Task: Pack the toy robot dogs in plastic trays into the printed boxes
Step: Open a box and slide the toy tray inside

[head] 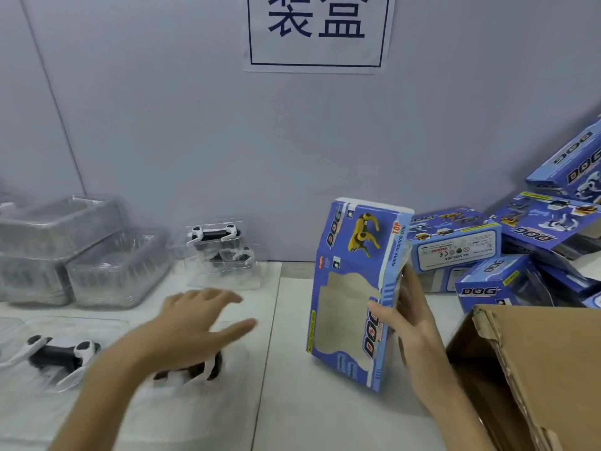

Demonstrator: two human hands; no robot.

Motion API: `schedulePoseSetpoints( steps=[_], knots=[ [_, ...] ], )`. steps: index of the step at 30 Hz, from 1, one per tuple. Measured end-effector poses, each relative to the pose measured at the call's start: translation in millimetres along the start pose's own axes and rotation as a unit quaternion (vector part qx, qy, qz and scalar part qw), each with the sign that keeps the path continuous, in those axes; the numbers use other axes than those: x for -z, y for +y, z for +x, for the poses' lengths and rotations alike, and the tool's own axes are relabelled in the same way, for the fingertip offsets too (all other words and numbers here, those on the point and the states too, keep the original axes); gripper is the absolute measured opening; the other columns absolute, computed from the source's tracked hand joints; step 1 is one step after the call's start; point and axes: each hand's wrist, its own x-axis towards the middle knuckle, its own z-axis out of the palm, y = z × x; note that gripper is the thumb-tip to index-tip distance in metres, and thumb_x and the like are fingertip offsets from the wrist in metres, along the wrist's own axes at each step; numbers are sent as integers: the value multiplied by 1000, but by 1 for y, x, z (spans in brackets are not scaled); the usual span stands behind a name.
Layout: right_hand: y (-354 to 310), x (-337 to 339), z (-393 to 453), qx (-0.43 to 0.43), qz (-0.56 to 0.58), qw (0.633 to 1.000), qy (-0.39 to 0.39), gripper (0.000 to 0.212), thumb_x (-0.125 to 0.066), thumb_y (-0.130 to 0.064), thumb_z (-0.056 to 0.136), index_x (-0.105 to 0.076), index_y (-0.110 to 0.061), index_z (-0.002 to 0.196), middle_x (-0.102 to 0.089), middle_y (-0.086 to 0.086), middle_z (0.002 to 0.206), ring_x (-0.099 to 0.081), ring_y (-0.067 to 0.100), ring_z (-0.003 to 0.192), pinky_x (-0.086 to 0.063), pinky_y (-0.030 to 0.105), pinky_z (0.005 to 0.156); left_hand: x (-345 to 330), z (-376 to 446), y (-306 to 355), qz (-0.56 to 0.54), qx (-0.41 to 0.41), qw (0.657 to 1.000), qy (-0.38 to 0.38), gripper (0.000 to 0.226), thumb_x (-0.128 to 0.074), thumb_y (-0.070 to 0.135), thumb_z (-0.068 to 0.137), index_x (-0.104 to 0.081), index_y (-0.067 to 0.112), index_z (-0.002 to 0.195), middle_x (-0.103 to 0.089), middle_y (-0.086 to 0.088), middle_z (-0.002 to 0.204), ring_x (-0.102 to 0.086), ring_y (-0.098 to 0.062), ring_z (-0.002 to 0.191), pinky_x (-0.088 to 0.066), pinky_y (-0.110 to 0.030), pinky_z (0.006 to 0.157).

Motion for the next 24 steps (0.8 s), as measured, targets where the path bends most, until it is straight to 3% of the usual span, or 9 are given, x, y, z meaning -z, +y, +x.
schedulePoseSetpoints(
  steps=[2,5,7,11,14,16,19,21,24],
  knots=[
    [3,2,-1,-6,2,1000,-7,76,-71,-17,84,-45,-46,149,-69,0,134,-67,22,123,-58,28,92,6,-5,-36,-21,30,995,-90,52,-47,62,102,-31,52,151,-33,20,163,-39,-9,144,-29,-37,123],
    [5,2,-2,-22,-20,1000,3,77,-70,-18,82,-43,-47,148,-69,-2,131,-66,24,122,-57,43,98,5,-10,-65,-52,55,982,-175,65,-64,39,98,-24,64,143,-34,29,155,-44,-5,136,-37,-31,115],
    [7,1,-2,-30,-53,998,3,81,-70,-22,82,-36,-45,152,-69,-7,128,-65,22,121,-53,52,102,0,-6,-69,-36,46,984,-169,70,-69,42,92,-24,68,139,-38,32,147,-42,-7,137,-37,-33,115],
    [7,-6,-3,-32,-68,997,15,94,-82,-25,85,-24,-37,158,-68,-2,130,-65,15,120,-57,33,96,-11,2,-72,-69,26,990,-118,66,-77,50,83,-37,68,132,-52,32,129,-48,-2,124,-44,-31,108],
    [-1,-9,-4,0,-67,997,49,98,-78,-32,87,-13,-38,160,-63,0,141,-57,14,134,-39,50,118,-15,7,-71,-107,4,990,-87,57,-81,47,83,-46,63,126,-58,26,121,-53,2,114,-48,-25,99],
    [-10,-9,-5,57,-86,989,102,97,-75,-39,86,-14,-36,161,-56,1,149,-48,14,143,-30,53,123,-15,8,-70,-131,-19,989,-62,55,-83,44,84,-51,59,125,-60,22,118,-55,2,110,-48,-18,92],
    [-29,-11,-9,221,-98,950,196,71,-66,-25,93,-29,-21,153,-55,14,144,-54,26,136,-40,51,115,-12,10,-68,-169,-52,984,18,53,-86,44,82,-56,56,123,-64,23,111,-57,2,106,-49,-20,90],
    [-38,-18,-15,311,-94,922,212,42,-58,-19,94,-44,-19,134,-61,20,119,-62,35,107,-50,47,95,-9,10,-65,-200,-68,974,83,52,-88,47,79,-58,55,122,-65,27,109,-60,-1,103,-50,-26,92],
    [-39,-45,-30,307,-154,925,164,9,-52,-25,98,-58,-24,105,-63,6,90,-63,25,78,-50,37,71,-7,12,-54,-285,-58,941,171,53,-90,49,74,-60,52,118,-66,23,104,-65,-9,96,-56,-32,87]
  ],
)
